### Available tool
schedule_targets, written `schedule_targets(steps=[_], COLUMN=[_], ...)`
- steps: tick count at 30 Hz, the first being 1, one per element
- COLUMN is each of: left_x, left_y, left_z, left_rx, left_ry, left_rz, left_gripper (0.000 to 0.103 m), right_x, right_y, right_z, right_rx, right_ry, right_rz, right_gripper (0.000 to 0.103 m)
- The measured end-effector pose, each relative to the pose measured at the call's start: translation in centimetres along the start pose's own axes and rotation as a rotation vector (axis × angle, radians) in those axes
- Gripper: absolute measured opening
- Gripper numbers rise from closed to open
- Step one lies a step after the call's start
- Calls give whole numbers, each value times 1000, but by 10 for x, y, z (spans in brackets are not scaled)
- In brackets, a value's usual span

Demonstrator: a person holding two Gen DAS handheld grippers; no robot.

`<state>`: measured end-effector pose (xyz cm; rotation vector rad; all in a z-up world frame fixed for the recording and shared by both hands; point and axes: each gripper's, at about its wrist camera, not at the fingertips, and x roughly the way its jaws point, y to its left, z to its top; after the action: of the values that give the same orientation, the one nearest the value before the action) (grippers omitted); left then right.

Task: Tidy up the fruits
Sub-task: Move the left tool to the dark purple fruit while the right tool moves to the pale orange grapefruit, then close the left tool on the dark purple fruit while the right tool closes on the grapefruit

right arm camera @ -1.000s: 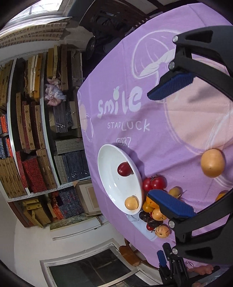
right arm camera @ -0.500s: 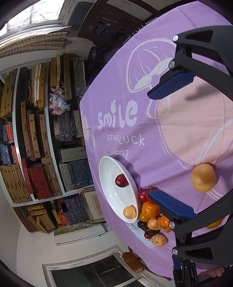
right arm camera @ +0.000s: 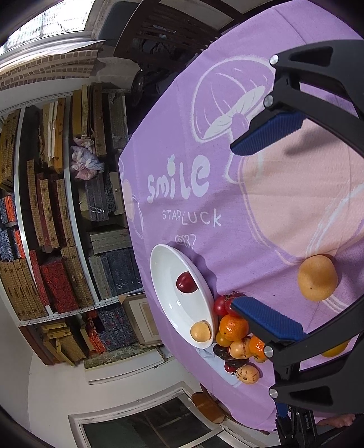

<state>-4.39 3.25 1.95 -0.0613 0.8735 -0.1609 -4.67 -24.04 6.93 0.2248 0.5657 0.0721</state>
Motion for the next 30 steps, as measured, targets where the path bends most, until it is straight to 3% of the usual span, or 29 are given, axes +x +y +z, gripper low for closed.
schedule_targets(steps=[8,18,21,22,24,25,30], left_x=[7,0,-3,-3,-2,-2,-6], left_y=[7,12,16,18,20,20,20], left_z=[-2,-3,-2,-1,0,0,-1], left_rx=[-29,-43,-59,-66,-76,-78,-74], left_ry=[19,-30,-40,-38,-31,-29,-39], left_rz=[-11,14,22,20,10,6,-8], left_gripper=[40,39,39,39,39,39,39], right_x=[2,5,0,-2,-2,0,4], right_y=[1,20,31,35,39,40,43], right_z=[0,-6,-19,-26,-39,-44,-52], right_rx=[-7,-102,-170,-199,-244,-258,-266], right_ry=[0,46,96,119,177,204,242], right_rz=[-2,35,29,13,2,0,5], right_gripper=[99,99,98,96,74,70,68])
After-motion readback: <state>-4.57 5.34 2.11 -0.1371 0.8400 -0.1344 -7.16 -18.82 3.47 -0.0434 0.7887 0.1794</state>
